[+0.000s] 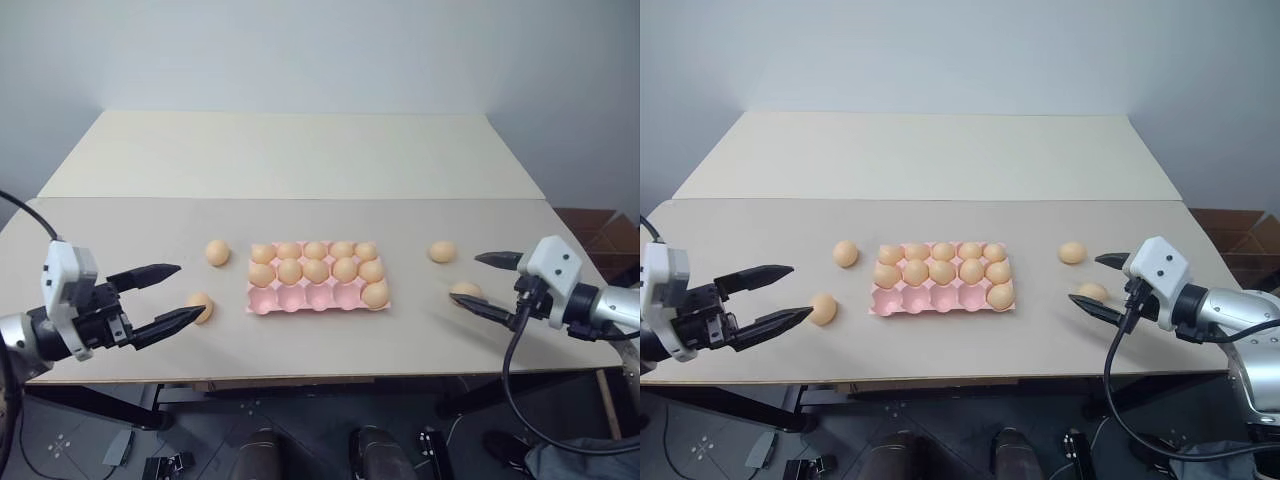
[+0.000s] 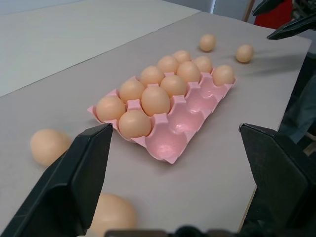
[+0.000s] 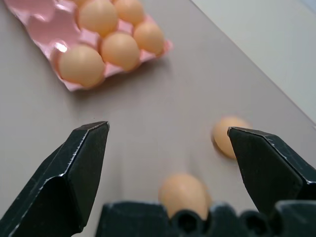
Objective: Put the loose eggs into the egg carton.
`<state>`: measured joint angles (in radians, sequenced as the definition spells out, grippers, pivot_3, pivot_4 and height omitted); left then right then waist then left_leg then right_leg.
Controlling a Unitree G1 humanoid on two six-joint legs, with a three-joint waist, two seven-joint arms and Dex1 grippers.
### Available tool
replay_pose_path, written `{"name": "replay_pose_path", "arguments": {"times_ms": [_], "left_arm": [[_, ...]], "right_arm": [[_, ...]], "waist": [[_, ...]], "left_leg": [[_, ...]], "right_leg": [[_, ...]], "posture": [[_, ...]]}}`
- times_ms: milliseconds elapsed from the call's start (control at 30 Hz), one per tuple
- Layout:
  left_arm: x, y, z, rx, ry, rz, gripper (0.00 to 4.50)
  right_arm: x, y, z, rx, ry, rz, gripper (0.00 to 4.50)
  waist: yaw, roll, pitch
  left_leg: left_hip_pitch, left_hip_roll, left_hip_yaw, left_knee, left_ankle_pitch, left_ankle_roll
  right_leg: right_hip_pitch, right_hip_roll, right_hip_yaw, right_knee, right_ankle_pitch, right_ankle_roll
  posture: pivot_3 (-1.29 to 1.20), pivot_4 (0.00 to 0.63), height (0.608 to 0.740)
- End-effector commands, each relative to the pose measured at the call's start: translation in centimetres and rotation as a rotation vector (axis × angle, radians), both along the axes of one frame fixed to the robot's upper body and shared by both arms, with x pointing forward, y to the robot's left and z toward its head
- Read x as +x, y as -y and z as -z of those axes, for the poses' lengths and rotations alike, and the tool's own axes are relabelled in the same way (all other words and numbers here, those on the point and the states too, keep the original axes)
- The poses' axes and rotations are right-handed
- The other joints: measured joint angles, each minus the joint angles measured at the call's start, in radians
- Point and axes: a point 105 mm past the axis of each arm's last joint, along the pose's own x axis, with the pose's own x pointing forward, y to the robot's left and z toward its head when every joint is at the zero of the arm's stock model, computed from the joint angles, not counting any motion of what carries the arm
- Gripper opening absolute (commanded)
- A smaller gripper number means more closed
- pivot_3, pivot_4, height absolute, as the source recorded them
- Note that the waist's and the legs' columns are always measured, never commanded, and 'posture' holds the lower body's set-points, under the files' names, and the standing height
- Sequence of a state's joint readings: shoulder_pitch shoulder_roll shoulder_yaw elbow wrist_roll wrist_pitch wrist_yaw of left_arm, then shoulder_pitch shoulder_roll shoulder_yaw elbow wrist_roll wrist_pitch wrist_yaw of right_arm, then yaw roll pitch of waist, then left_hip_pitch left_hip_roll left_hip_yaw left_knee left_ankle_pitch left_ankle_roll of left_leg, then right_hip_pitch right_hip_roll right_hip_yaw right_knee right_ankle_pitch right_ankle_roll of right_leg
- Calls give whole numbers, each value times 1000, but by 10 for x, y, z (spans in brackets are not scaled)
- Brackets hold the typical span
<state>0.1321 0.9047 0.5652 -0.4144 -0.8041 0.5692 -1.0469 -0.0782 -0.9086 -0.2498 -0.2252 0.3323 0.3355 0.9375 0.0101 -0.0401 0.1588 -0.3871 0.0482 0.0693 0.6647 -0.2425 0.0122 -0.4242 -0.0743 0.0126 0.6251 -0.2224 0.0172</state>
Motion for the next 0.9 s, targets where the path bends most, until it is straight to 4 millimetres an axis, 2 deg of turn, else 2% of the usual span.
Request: {"name": "replay_pose_path", "arguments": {"times_ms": [33,133,367,467,567,633,700,800,900], "left_arm": [[3,3,-10,19,41,34,4456],[6,4,-6,37,46,30,4456],[6,8,-5,26,42,54,4456],[6,9,-5,21,46,61,4500],[6,9,-5,19,51,56,4500],[6,9,-4,19,52,52,4500],[5,8,-3,18,52,49,4500],[4,9,-2,20,48,50,4500],[5,9,-2,18,50,49,4500]], "right_arm": [[5,5,5,-31,-3,41,4500],[17,13,25,-91,-45,115,4500],[40,23,50,-50,-103,213,4500],[47,23,52,-26,-107,232,3862],[48,18,48,-16,-83,225,2822],[48,14,40,-3,-53,222,2284],[48,10,31,-5,-16,226,2220],[47,-19,5,26,75,158,2220],[41,-78,-11,80,126,-6,2220]], "waist": [[-1,0,0],[-8,0,0],[-19,0,0],[-22,0,0],[-21,0,0],[-22,0,0],[-22,0,0],[-26,0,0],[-31,0,0]], "left_leg": [[0,0,0,0,0,0],[1,0,0,0,0,0],[-1,0,0,0,0,0],[0,0,0,0,0,0],[-1,0,0,0,0,0],[-1,0,0,0,0,0],[-1,0,0,0,0,0],[0,0,0,0,0,0],[1,1,0,0,0,0]], "right_leg": [[0,0,0,0,0,0],[1,0,0,0,0,0],[-1,0,1,0,1,0],[0,0,1,0,2,-1],[0,0,1,0,3,1],[0,0,0,0,4,2],[0,0,0,1,4,3],[-1,1,0,1,5,4],[-1,2,1,2,4,5]], "posture": [[0,150,740],[0,150,740],[0,150,740],[0,150,740],[0,150,740],[0,150,740],[0,150,740],[0,150,740],[0,150,740]]}}
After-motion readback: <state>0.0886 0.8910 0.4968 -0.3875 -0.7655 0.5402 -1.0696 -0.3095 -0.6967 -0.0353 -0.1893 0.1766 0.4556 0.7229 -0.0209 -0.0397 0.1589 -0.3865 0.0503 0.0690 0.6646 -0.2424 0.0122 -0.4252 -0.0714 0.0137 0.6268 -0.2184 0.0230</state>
